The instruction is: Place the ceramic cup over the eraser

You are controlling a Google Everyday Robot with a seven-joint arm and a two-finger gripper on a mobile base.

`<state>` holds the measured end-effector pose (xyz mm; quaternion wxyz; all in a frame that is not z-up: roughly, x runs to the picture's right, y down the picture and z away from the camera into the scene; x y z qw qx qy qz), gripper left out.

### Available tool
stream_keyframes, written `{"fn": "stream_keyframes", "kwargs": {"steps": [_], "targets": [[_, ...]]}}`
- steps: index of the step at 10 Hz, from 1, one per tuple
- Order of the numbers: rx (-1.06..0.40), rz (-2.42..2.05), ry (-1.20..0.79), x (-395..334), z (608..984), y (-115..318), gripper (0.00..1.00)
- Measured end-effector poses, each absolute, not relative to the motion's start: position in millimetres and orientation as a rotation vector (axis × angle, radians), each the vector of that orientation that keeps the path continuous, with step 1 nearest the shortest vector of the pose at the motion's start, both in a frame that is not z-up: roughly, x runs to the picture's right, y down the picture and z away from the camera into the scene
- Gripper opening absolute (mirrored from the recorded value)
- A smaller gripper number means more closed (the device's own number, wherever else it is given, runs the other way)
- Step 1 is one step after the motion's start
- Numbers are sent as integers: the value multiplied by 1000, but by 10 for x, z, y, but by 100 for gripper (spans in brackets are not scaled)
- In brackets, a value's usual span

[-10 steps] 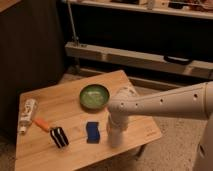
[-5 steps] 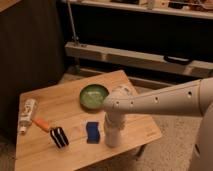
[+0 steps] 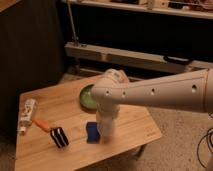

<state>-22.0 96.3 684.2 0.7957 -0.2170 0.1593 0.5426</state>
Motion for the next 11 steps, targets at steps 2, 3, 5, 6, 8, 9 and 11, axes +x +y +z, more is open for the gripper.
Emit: {"fn": "stream_keyframes", "kwargs": {"steps": [2,3,5,6,8,9,11], "targets": [[-466,1096,310,-601,6828,633,0],[-469,1065,294,-764,6814,528,0],[-483,977,259,-1079,6735,361,0],[-491,944,247,-1190,6675,359,0],[-507,887,227,-1361,6515,434,0],[-508,870,224,-1383,6477,455,0],[-518,829,220,-1491,6400,593,0]]}}
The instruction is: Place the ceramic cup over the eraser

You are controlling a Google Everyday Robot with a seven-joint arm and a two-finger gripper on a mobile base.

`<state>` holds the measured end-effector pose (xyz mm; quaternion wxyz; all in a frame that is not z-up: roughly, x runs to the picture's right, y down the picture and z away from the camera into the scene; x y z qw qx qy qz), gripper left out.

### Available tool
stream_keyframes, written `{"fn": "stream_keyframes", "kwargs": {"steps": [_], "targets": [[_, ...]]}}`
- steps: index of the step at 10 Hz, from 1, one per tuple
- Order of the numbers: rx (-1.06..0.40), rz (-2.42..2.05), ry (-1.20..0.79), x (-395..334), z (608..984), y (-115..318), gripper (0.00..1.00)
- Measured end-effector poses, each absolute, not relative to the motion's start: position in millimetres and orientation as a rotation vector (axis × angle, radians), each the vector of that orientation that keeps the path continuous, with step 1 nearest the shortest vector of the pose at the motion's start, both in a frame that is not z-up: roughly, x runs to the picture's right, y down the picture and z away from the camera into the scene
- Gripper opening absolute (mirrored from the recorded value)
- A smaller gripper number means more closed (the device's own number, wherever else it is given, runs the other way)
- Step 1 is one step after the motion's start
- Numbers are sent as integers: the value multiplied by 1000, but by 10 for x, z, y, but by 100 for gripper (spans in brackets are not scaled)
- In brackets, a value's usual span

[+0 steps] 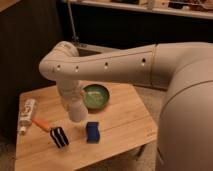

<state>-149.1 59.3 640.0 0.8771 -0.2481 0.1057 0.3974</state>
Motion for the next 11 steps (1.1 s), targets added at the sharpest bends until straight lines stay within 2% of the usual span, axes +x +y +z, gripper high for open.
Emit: {"fn": "stream_keyframes", "kwargs": {"steps": [5,11], "targets": [[-512,762,186,-1742,6233,764,0],[-521,728,174,-1858,6110,770,0]]}}
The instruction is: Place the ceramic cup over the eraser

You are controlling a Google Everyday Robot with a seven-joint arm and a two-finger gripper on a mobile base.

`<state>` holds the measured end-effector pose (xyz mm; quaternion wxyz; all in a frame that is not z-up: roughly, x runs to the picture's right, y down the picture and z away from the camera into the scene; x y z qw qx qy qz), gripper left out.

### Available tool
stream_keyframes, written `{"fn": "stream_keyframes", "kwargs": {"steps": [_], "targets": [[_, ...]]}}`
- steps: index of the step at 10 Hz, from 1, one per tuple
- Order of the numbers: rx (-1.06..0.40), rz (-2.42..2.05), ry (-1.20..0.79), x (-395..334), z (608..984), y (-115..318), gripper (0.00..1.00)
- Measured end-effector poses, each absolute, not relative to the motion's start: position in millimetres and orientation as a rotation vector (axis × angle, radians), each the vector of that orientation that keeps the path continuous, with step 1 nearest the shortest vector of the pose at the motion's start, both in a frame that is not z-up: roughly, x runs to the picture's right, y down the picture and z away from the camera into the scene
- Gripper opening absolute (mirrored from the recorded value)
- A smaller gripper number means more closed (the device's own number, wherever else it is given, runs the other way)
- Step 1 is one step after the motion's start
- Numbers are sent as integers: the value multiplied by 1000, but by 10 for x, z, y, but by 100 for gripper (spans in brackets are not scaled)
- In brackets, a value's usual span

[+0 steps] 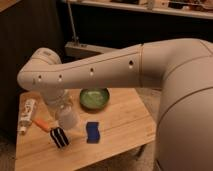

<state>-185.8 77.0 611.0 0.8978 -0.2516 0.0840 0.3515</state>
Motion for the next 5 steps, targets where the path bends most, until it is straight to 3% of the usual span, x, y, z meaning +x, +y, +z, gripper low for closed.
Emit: {"fn": "stream_keyframes", "kwargs": {"steps": [5], "targets": [[-621,644,149,-2037,6035,964,0]]}}
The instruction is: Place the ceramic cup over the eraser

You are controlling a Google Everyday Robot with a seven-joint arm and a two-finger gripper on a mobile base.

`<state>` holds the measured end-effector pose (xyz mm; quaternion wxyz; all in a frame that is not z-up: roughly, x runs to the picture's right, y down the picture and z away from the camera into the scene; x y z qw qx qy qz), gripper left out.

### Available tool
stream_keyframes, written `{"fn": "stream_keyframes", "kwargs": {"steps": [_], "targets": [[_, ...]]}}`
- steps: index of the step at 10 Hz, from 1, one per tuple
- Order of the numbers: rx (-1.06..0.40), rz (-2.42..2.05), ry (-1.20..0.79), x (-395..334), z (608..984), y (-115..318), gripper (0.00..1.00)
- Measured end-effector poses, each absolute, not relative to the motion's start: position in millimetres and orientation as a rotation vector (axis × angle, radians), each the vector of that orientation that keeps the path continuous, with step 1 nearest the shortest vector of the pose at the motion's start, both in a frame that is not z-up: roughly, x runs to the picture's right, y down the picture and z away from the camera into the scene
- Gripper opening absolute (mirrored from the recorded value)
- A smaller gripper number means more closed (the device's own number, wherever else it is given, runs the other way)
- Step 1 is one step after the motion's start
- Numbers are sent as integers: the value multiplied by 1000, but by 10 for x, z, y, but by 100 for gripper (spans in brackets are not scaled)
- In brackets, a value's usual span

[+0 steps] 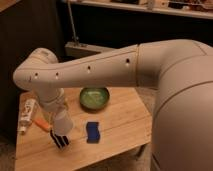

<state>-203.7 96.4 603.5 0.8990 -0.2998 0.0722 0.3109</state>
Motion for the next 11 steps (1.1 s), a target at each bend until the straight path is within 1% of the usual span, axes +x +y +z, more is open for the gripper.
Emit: {"fn": "stream_keyframes", "kwargs": {"steps": [4,9,10,11], "targets": [[-686,593,130,-2152,6164,1141,0],[-718,545,112,-2288,6159,1255,0],[-721,537,114,-2310,6211,1297,1],[-722,532,115,-2329,6275,1356,5]]}}
